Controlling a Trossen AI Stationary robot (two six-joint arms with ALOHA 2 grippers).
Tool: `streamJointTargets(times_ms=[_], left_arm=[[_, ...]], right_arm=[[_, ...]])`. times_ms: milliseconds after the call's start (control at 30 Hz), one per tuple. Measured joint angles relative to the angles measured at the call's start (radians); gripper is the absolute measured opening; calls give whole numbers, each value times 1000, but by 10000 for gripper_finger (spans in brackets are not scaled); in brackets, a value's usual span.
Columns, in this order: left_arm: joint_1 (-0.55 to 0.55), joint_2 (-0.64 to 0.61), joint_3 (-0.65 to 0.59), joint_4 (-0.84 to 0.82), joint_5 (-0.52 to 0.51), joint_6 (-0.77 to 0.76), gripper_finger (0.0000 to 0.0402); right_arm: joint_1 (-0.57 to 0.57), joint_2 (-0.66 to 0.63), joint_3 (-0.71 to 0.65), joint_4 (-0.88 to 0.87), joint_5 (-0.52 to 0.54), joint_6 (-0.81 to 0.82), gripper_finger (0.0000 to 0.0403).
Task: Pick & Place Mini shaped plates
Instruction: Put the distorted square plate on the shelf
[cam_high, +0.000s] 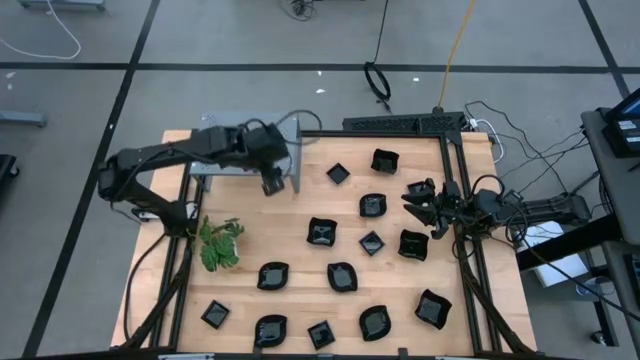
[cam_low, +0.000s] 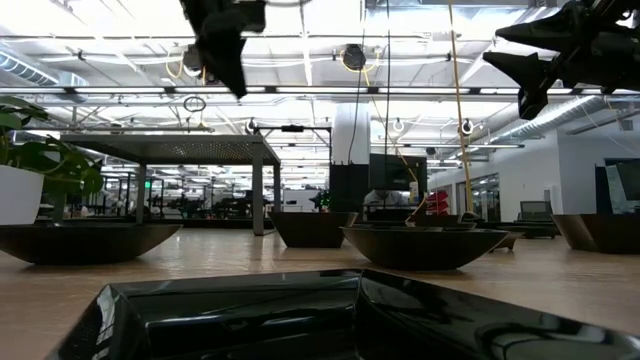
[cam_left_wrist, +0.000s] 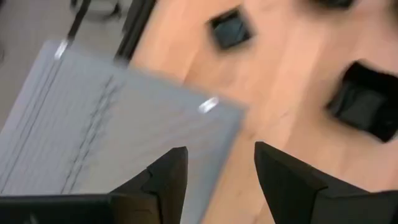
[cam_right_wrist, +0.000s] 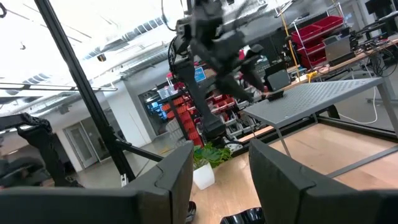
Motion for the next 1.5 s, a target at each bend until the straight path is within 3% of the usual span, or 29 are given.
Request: streamJointTargets(times_ms=[267, 667, 800, 1033, 1267, 1367, 1500], left_arm=[[-211, 41, -23, 228, -1, 18, 191], [-460, 334, -24, 358, -1, -37, 191], [-493, 432, -24, 362, -9, -21, 191], [-503, 550, -25, 392, -165, 48, 191], [-493, 616, -25, 417, -169, 45, 187], [-493, 621, -25, 419, -169, 41, 164], [-493, 621, -25, 441, -167, 44, 97]], right_arm=[[0, 0, 0, 0, 0, 0, 144], [0, 4, 0, -17, 0, 0, 144], [0, 7, 0, -22, 0, 0, 144], [0, 8, 0, -22, 0, 0, 144], [0, 8, 0, -22, 0, 0, 144], [0, 8, 0, -22, 0, 0, 144], [0, 8, 0, -22, 0, 0, 144]])
